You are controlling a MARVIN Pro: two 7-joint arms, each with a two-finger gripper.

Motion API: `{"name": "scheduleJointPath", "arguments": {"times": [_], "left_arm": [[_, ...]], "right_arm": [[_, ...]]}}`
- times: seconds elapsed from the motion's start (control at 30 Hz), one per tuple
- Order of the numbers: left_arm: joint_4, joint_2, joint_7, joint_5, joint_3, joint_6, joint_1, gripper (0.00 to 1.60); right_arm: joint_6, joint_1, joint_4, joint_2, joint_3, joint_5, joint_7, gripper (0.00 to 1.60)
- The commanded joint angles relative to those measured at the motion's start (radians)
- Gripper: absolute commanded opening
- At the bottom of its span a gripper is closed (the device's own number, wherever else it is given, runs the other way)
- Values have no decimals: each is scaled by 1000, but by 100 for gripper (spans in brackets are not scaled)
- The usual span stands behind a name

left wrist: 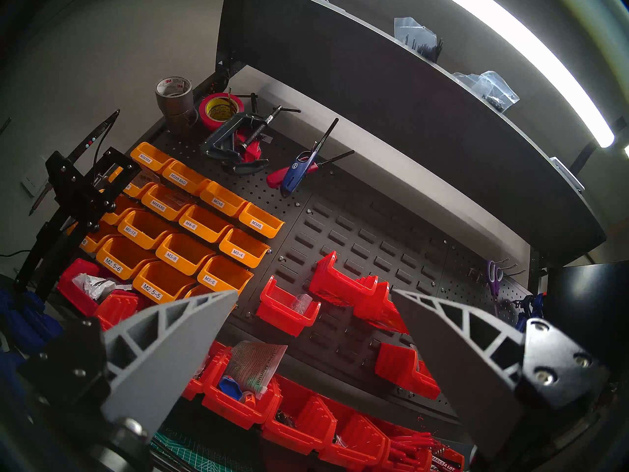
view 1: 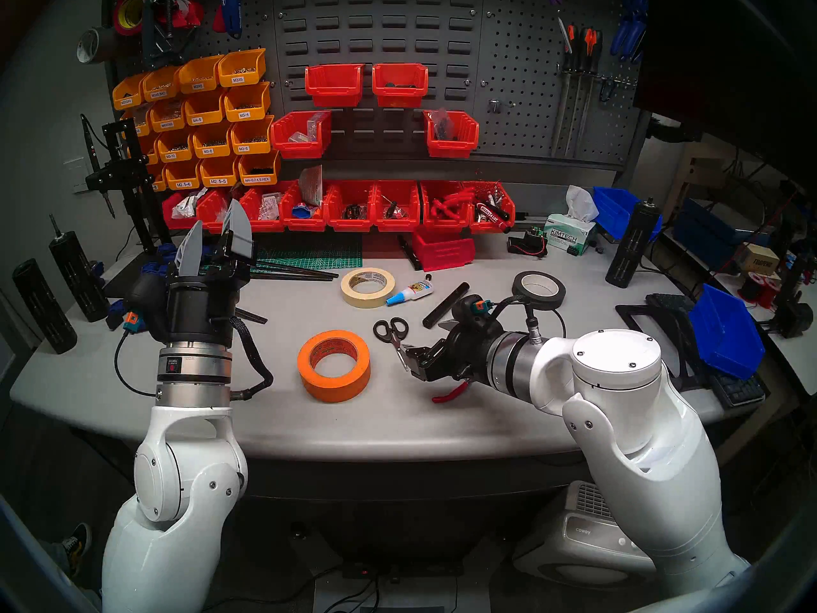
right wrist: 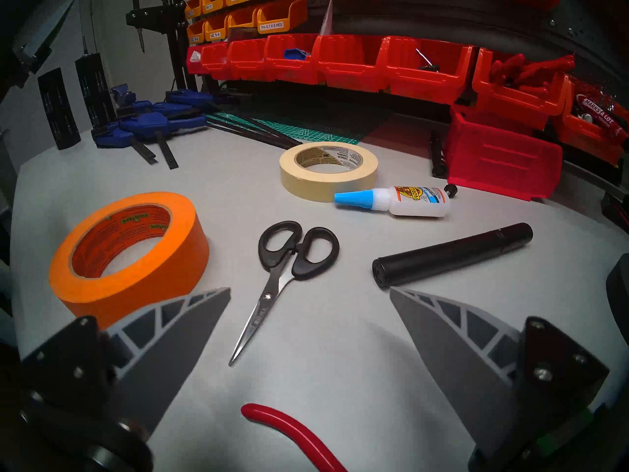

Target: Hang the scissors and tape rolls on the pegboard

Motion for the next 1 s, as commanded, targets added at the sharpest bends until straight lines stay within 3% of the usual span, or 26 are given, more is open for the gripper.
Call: {"name": "scheduleJointPath", "arguments": {"times": [0.0,0.4,0.97], "left_arm": [[-29,-2,-3,-1,-2,-8,-8,160],[-29,-1,-2,-1,-2,-8,-8,160],[-29,-1,-2,-1,-2,-8,-8,160]], "right_arm": [[-3,57,22,-11,13,16,14,160],[-3,118,67,6,-47,17,58,160],[-3,227,166,89,-109,-26,119,160]]}}
